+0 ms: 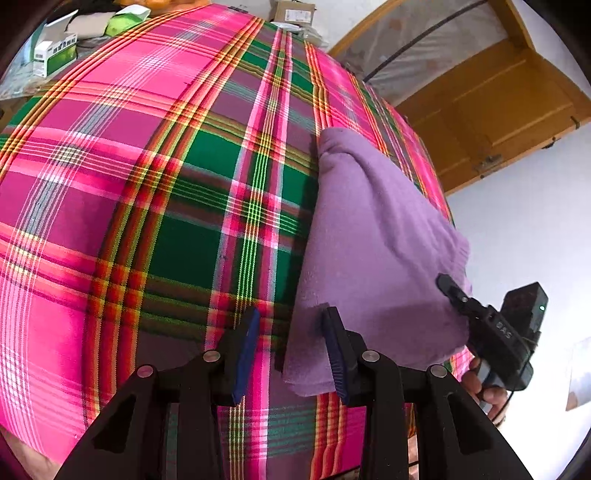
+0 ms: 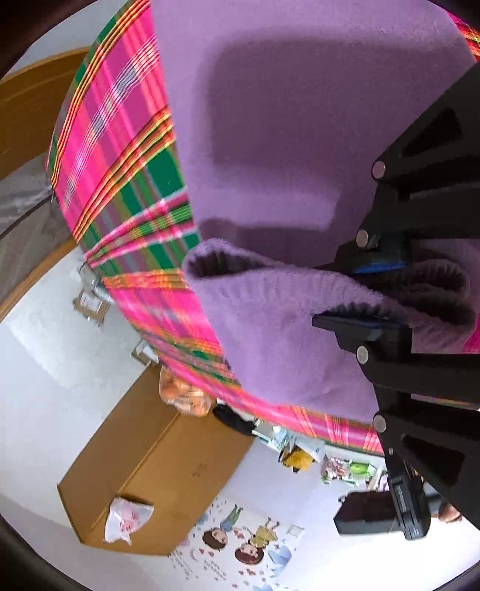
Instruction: Fold clothes
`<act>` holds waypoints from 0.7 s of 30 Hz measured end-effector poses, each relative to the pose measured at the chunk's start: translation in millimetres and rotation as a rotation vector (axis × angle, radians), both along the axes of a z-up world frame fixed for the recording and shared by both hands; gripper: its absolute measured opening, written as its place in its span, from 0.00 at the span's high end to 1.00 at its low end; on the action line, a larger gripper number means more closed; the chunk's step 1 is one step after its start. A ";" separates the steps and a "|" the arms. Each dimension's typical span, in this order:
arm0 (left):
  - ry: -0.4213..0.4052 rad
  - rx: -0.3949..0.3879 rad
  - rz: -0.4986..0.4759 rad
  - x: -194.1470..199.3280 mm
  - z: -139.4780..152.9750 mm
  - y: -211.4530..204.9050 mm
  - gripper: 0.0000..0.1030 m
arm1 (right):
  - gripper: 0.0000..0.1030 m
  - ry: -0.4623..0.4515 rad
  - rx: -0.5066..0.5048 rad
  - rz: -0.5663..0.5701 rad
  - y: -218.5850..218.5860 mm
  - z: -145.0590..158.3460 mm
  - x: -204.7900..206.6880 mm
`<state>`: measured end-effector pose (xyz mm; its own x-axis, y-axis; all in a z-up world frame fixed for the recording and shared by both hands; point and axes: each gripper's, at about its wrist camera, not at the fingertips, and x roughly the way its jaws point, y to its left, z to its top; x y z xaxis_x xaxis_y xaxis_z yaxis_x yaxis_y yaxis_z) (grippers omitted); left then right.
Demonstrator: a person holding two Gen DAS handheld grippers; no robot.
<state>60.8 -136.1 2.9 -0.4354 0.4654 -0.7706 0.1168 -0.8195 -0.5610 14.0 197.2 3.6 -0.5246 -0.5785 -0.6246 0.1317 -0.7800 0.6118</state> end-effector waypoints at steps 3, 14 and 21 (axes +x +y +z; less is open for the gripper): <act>-0.003 0.000 -0.003 1.6 1.0 -3.0 0.65 | 0.72 0.005 0.049 -0.029 3.2 0.1 -0.9; 0.099 -0.014 0.030 -13.0 17.6 -4.0 0.65 | 0.66 0.276 0.353 0.173 -64.5 64.7 -28.3; 0.132 -0.043 -0.029 -15.2 24.5 9.9 0.65 | 0.66 0.281 0.412 0.409 -120.1 77.0 -60.1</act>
<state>45.6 -126.3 27.4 -0.5214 0.4472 -0.7268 0.0201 -0.8450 -0.5344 -46.2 77.1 80.6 -0.4882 -0.5086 -0.7092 0.5797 -0.7964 0.1721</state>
